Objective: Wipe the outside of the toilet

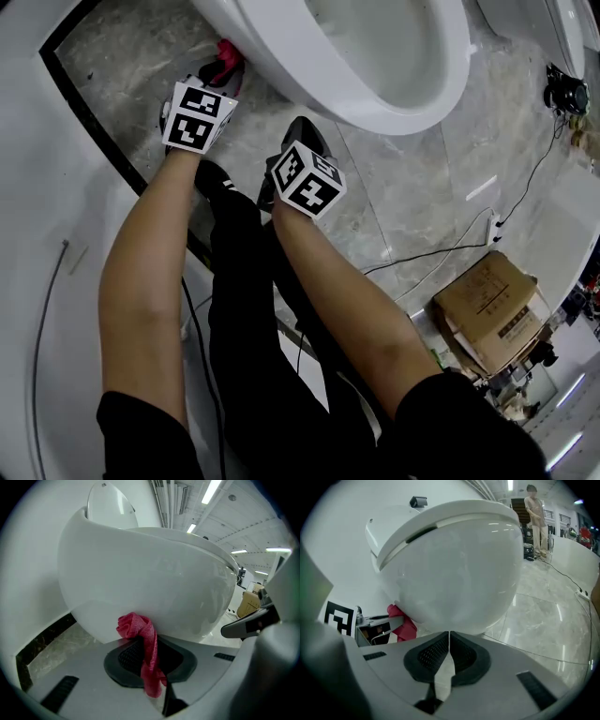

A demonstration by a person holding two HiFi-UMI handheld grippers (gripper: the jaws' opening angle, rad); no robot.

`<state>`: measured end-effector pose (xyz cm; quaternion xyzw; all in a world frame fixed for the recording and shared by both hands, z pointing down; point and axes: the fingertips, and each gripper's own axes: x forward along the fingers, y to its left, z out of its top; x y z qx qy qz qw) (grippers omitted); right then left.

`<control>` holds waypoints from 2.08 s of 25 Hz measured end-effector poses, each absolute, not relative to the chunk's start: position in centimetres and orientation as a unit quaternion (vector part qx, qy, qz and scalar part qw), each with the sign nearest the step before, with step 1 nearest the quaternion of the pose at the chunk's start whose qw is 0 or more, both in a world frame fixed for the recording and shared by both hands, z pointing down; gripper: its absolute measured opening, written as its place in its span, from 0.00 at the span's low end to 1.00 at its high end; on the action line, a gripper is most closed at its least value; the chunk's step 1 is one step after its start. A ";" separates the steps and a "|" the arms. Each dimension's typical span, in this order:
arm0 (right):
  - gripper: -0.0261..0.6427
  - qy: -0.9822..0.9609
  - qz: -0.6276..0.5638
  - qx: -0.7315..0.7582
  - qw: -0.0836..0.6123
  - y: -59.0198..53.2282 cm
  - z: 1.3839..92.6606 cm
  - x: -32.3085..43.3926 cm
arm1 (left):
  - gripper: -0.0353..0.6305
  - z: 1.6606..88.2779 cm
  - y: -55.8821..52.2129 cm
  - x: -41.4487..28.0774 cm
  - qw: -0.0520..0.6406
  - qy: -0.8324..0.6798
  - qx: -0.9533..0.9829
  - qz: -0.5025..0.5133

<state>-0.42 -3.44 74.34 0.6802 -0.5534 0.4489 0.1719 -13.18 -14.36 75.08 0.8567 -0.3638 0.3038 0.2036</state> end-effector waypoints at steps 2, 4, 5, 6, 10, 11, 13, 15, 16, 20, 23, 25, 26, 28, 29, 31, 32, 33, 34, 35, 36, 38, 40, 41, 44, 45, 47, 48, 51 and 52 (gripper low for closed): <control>0.09 -0.549 0.451 0.681 0.178 -2.5 74.2 0.4 | 0.15 75.1 -13.4 -12.2 0.207 -0.360 0.857 0.306; 0.09 -0.547 0.452 0.681 0.183 -1.8 74.1 1.0 | 0.15 75.1 -12.2 -11.3 0.208 -0.351 0.858 0.312; 0.09 -0.546 0.452 0.681 0.185 -1.6 73.9 1.4 | 0.15 75.1 -11.6 -10.8 0.209 -0.346 0.858 0.315; 0.09 -0.545 0.452 0.681 0.188 -1.4 73.7 1.7 | 0.15 75.0 -11.0 -10.3 0.212 -0.343 0.858 0.319; 0.09 -0.538 0.451 0.684 0.199 -0.3 73.3 3.3 | 0.15 75.1 -9.2 -8.3 0.232 -0.342 0.855 0.313; 0.09 -0.537 0.450 0.685 0.203 0.0 73.3 3.8 | 0.15 75.1 -8.7 -7.8 0.234 -0.337 0.857 0.312; 0.09 -0.531 0.448 0.687 0.212 0.6 73.3 4.9 | 0.15 75.1 -7.6 -6.6 0.239 -0.324 0.860 0.313; 0.09 -0.524 0.449 0.690 0.219 1.2 73.3 5.9 | 0.15 75.3 -6.8 -5.6 0.249 -0.317 0.862 0.307; 0.09 -0.522 0.449 0.690 0.222 1.5 73.3 6.2 | 0.15 75.3 -6.5 -5.2 0.252 -0.313 0.863 0.305; 0.09 -0.514 0.450 0.690 0.240 3.0 73.1 7.5 | 0.15 75.1 -4.4 -2.2 0.258 -0.274 0.876 0.301; 0.09 -0.505 0.451 0.689 0.257 3.9 73.0 8.3 | 0.15 74.5 -3.1 0.5 0.265 -0.247 0.889 0.279; 0.09 -0.499 0.457 0.686 0.269 4.8 72.9 8.5 | 0.15 74.4 -2.3 1.2 0.280 -0.244 0.890 0.263; 0.09 -0.497 0.460 0.683 0.274 5.2 72.8 8.4 | 0.15 74.5 -1.7 1.2 0.284 -0.239 0.891 0.261; 0.09 -0.502 0.462 0.675 0.281 5.4 72.4 7.5 | 0.15 74.6 -0.8 0.6 0.286 -0.230 0.892 0.266; 0.09 -0.506 0.464 0.670 0.282 5.3 72.1 6.9 | 0.15 74.7 -0.6 -0.2 0.286 -0.230 0.891 0.268; 0.09 -0.507 0.476 0.666 0.272 4.6 71.5 5.2 | 0.15 74.8 -1.0 -2.6 0.290 -0.242 0.885 0.273; 0.09 -0.506 0.483 0.664 0.263 4.1 71.3 4.1 | 0.15 75.0 -1.6 -4.3 0.291 -0.250 0.881 0.278; 0.09 -0.509 0.488 0.660 0.258 3.4 71.1 2.7 | 0.15 75.1 -2.5 -6.2 0.291 -0.261 0.876 0.284; 0.09 -0.516 0.491 0.655 0.255 2.6 71.0 1.2 | 0.15 75.2 -3.4 -8.3 0.290 -0.272 0.871 0.289; 0.09 -0.523 0.491 0.648 0.255 1.9 71.0 -0.3 | 0.15 75.3 -4.5 -10.4 0.289 -0.285 0.865 0.293; 0.09 -0.531 0.492 0.641 0.256 1.1 71.0 -1.9 | 0.15 75.3 -5.7 -12.5 0.288 -0.298 0.861 0.295; 0.09 -0.547 0.493 0.628 0.253 -0.8 70.9 -5.3 | 0.15 75.0 -8.8 -16.6 0.280 -0.323 0.855 0.295; 0.09 -0.567 0.493 0.613 0.245 -3.1 70.8 -8.9 | 0.15 74.6 -12.2 -20.6 0.268 -0.345 0.848 0.298; 0.09 -0.578 0.491 0.605 0.242 -4.2 70.9 -10.8 | 0.15 74.5 -14.0 -22.4 0.262 -0.355 0.846 0.301; 0.09 -0.600 0.491 0.587 0.233 -7.5 71.8 -16.5 | 0.15 74.6 -19.0 -26.7 0.238 -0.370 0.842 0.311; 0.09 -0.603 0.495 0.584 0.226 -8.6 72.2 -18.2 | 0.15 74.7 -20.7 -27.8 0.227 -0.370 0.843 0.317; 0.09 -0.607 0.499 0.582 0.209 -11.1 73.1 -21.1 | 0.15 74.9 -23.8 -29.4 0.206 -0.367 0.845 0.329; 0.09 -0.609 0.498 0.583 0.202 -12.4 73.6 -22.1 | 0.15 75.0 -25.4 -29.9 0.198 -0.369 0.846 0.329; 0.09 -0.605 0.498 0.595 0.177 -16.1 75.4 -23.8 | 0.15 74.8 -30.2 -30.7 0.181 -0.382 0.850 0.315; 0.09 -0.602 0.498 0.601 0.170 -17.2 76.0 -23.9 | 0.15 74.9 -31.3 -30.8 0.176 -0.382 0.851 0.316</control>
